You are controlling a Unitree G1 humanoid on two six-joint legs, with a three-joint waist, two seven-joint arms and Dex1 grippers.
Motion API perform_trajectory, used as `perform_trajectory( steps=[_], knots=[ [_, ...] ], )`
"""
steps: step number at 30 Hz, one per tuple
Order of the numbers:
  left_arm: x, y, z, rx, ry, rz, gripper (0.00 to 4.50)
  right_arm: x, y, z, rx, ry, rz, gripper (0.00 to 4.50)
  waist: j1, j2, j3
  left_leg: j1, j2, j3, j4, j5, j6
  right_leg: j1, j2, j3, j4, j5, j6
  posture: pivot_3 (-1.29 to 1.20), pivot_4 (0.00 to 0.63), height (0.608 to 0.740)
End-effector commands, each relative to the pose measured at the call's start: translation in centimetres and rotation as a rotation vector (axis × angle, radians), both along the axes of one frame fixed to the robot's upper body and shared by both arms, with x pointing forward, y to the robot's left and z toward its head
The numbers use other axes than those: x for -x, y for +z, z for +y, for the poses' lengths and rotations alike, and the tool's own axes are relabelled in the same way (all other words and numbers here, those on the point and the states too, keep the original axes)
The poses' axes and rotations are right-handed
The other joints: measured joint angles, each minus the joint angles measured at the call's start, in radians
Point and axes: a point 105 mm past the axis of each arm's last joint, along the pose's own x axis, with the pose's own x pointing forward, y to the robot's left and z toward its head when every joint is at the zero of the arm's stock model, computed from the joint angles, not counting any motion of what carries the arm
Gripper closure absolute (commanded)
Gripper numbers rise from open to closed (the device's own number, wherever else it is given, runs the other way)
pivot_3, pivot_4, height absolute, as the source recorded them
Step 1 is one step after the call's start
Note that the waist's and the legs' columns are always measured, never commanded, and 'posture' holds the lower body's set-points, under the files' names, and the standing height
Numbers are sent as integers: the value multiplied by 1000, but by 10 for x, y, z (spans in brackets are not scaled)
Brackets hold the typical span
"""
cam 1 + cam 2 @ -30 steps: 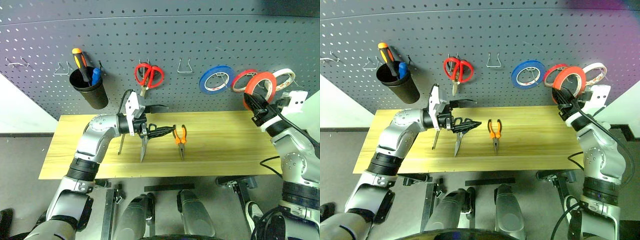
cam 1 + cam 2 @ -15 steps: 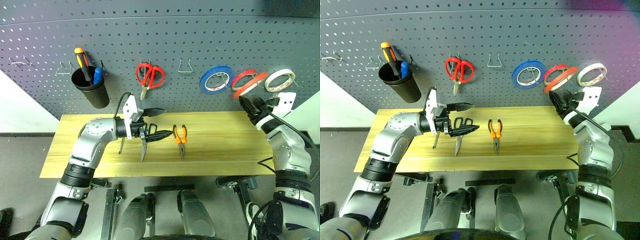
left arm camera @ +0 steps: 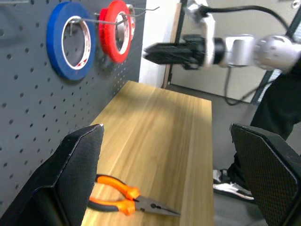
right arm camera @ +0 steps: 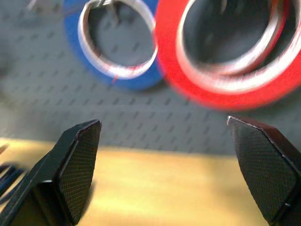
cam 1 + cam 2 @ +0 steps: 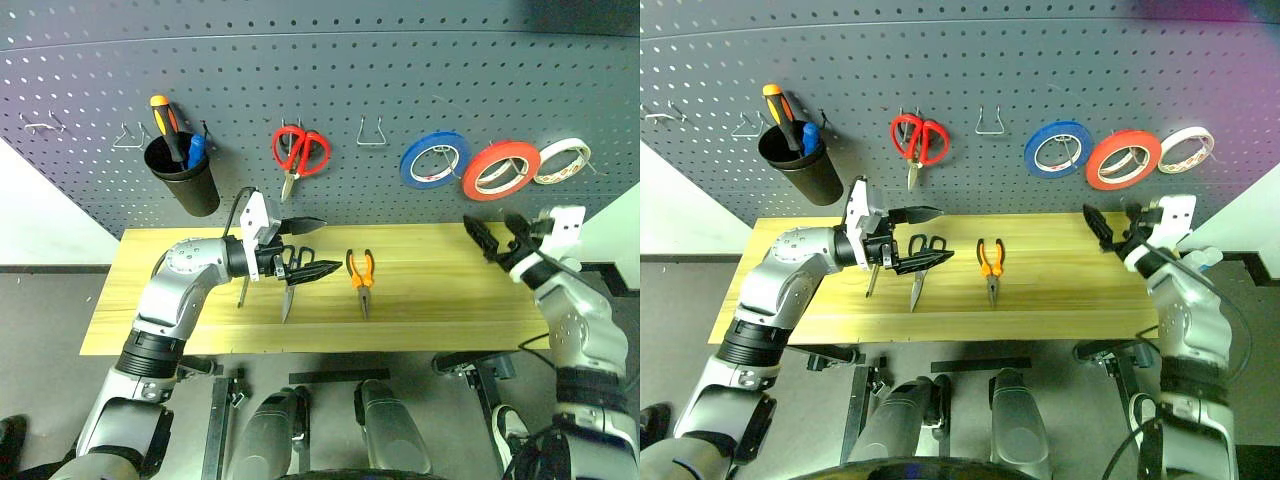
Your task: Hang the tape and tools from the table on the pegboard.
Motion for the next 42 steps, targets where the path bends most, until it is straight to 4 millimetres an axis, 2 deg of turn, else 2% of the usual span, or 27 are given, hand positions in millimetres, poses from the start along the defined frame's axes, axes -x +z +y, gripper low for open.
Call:
perform_trajectory(
  steps=[1, 4, 12, 16, 21, 24, 27, 35, 42],
  knots=[
    [1, 8, 7, 8, 13, -35, 0, 10, 18, 12, -5, 46, -48, 16, -4, 0, 0, 0, 0, 0, 0, 0, 0, 0, 0, 0, 0, 0, 0, -160, 199, 718],
    [1, 6, 11, 0, 26, -29, 0, 12, 9, 26, 18, 66, 10, 16, -6, 0, 0, 1, 1, 0, 0, 0, 0, 0, 0, 0, 1, 0, -1, -164, 215, 718],
    [1, 3, 26, -25, 69, -15, 0, -2, 3, 67, 12, 75, 51, 16, -1, -1, 1, 1, 2, 0, 0, 0, 0, 0, 1, 0, 0, 1, -2, -144, 247, 718],
    [4, 0, 38, -44, 104, -6, 0, -10, -3, 81, 24, 70, 96, 16, -1, -3, 3, 1, 2, 0, 0, 0, 0, 0, 0, 0, 0, 1, -2, -119, 268, 718],
    [12, -2, 49, -60, 136, 13, 0, -16, -21, 100, 103, 9, 219, 16, 0, -7, 13, 1, 2, 0, -2, 0, 0, -1, 0, 0, -1, 0, -2, -92, 298, 718],
    [19, -2, 55, -74, 148, 24, 0, -16, -17, 116, 67, -2, 224, 16, 0, -10, 23, 0, 3, 0, -2, 0, 0, -2, 0, 0, -1, 0, -3, -78, 318, 718],
    [23, -2, 62, -80, 171, 34, 0, -12, -23, 128, 81, 2, 273, 16, 0, -10, 38, -1, 3, 0, -2, 0, 0, -3, 0, 0, -1, 0, -3, -71, 329, 718],
    [37, -2, 78, -115, 205, 47, 0, 0, -45, 149, 99, -16, 378, 16, 23, -13, 60, -1, 3, 1, -12, 0, 0, -9, -1, 0, -8, 1, -4, -50, 365, 718],
    [47, 0, 84, -120, 224, 57, 0, 1, -52, 163, 101, -27, 417, 16, 24, -13, 77, -4, 3, 1, -18, -1, 1, -12, -2, -3, -15, 1, -5, -29, 381, 718]
  ],
)
